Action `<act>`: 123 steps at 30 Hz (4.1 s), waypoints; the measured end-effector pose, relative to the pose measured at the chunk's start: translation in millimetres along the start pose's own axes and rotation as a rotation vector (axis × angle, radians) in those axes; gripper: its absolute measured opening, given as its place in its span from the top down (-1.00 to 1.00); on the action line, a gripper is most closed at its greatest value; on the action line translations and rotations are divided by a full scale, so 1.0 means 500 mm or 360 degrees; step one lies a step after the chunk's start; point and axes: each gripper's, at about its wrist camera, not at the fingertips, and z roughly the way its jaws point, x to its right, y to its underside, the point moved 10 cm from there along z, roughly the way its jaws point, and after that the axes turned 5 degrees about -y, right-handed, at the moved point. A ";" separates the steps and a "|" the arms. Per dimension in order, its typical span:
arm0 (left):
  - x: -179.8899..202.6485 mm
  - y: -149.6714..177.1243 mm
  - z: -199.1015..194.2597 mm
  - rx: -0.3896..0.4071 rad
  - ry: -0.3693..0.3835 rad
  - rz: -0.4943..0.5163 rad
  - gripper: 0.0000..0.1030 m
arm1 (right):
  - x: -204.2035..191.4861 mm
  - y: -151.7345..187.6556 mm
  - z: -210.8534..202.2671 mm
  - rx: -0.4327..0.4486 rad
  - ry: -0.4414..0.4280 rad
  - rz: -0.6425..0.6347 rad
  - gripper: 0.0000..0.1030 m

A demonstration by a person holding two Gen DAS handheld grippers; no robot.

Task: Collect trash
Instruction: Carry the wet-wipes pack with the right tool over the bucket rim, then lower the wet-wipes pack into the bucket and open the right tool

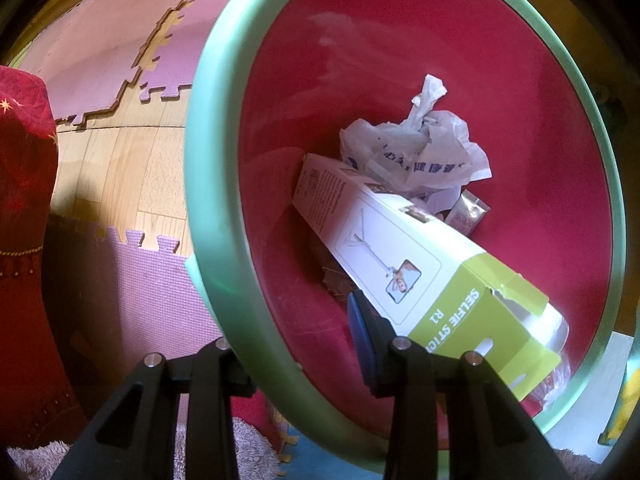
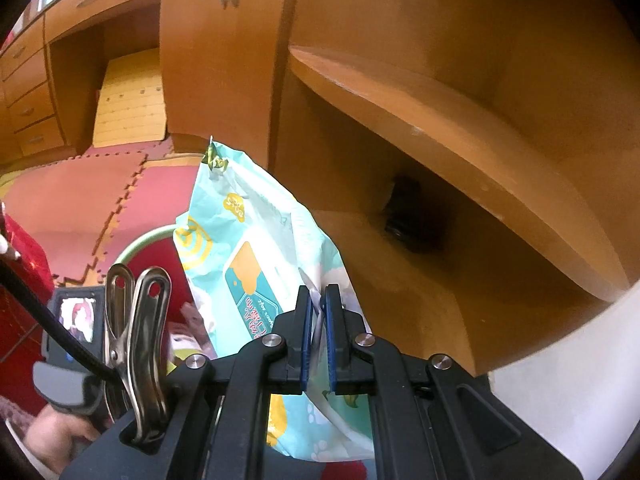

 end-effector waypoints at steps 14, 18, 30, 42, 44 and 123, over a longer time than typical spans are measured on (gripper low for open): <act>0.005 -0.001 -0.001 0.0004 -0.0003 0.0010 0.25 | -0.076 0.000 0.097 -0.0043 -0.0136 -0.0099 0.86; 0.009 -0.002 -0.001 0.0007 -0.0003 0.0018 0.25 | -0.096 0.002 0.128 -0.0062 -0.0177 -0.0159 0.85; 0.011 -0.003 -0.004 0.0015 0.0000 0.0022 0.25 | -0.104 0.015 0.169 -0.0110 -0.0232 -0.0198 0.67; 0.010 -0.003 -0.003 0.0013 0.0004 0.0018 0.25 | -0.100 0.001 0.118 -0.0123 -0.0306 -0.0238 0.35; 0.009 -0.003 -0.003 0.0013 0.0004 0.0018 0.25 | -0.102 0.017 0.125 -0.0185 -0.0308 -0.0273 0.35; 0.024 0.008 0.017 -0.0025 0.0026 0.0051 0.29 | -0.270 0.198 0.436 -0.0947 -0.0739 -0.0145 0.34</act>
